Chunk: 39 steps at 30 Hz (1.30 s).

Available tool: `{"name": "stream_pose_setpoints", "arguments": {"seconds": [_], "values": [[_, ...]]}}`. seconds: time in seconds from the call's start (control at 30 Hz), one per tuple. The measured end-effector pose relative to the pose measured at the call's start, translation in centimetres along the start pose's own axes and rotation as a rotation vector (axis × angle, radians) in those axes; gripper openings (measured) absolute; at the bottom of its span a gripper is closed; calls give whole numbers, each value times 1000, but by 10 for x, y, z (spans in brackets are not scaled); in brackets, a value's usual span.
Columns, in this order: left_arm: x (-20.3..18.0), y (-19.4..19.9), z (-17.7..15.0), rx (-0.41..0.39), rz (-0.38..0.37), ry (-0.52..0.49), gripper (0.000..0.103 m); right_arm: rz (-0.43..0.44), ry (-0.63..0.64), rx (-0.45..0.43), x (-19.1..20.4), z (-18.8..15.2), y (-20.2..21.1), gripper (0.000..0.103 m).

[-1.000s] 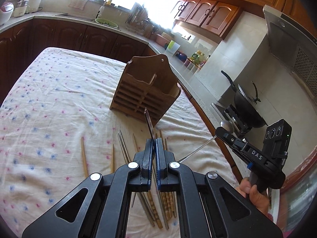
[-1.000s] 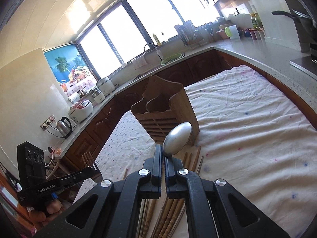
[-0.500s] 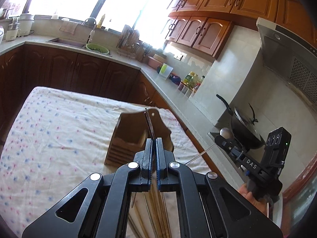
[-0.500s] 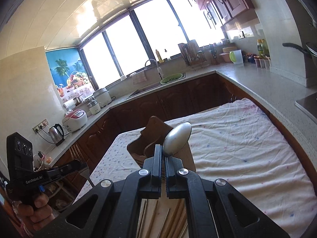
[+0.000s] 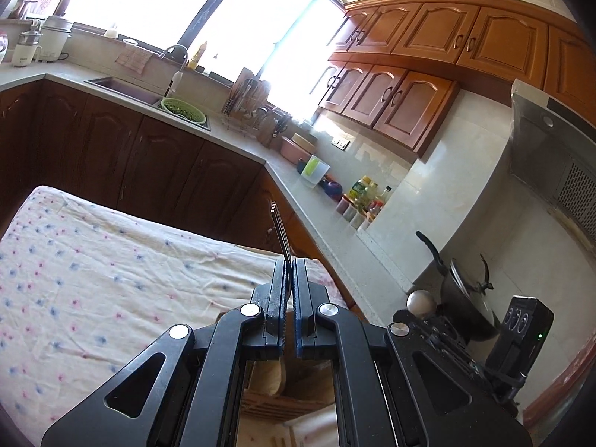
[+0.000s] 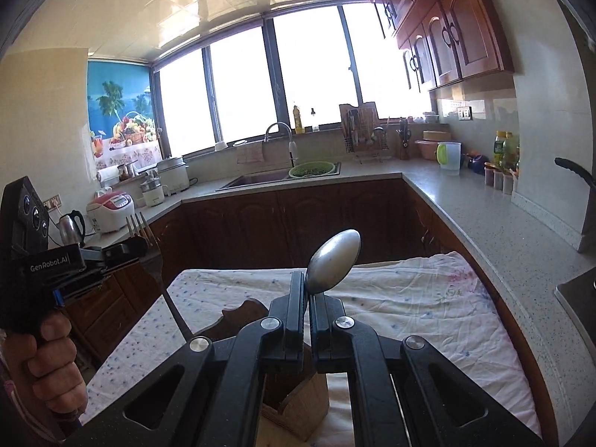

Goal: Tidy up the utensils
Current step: 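Carry the spoon and fork into the wooden holder and open both grippers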

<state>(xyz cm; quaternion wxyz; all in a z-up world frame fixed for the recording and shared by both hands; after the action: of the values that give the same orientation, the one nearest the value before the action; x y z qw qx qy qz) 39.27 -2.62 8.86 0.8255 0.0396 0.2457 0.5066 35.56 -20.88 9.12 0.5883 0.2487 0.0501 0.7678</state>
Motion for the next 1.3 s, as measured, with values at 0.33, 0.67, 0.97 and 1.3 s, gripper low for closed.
{"name": "stream_pose_setpoints", "arguments": {"seconds": [0.33, 0.67, 0.97, 1.3], "values": [[28, -33, -50, 100, 71, 5, 2, -20, 22, 104, -7, -52, -35, 2], [31, -35, -62, 139, 95, -16, 3, -30, 18, 152, -12, -68, -48, 2], [35, -31, -61, 147, 112, 16, 25, -14, -28, 161, -12, -65, -47, 9], [37, 18, -60, 101, 174, 29, 75, 8, -151, 73, -24, -46, -8, 68]]}}
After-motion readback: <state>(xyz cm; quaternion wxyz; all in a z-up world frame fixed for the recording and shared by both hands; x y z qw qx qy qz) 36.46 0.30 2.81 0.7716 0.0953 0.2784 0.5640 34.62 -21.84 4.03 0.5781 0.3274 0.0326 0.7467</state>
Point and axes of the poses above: each gripper's, at about its wrist camera, not at the fingertips, and y roughly against the way its jaws point, x to its left, z to its top, the point moved 8 cm from there along -y, roughly the way its jaws point, and after that the axes turned 11 degrees about -y, right-handed, at the moved point
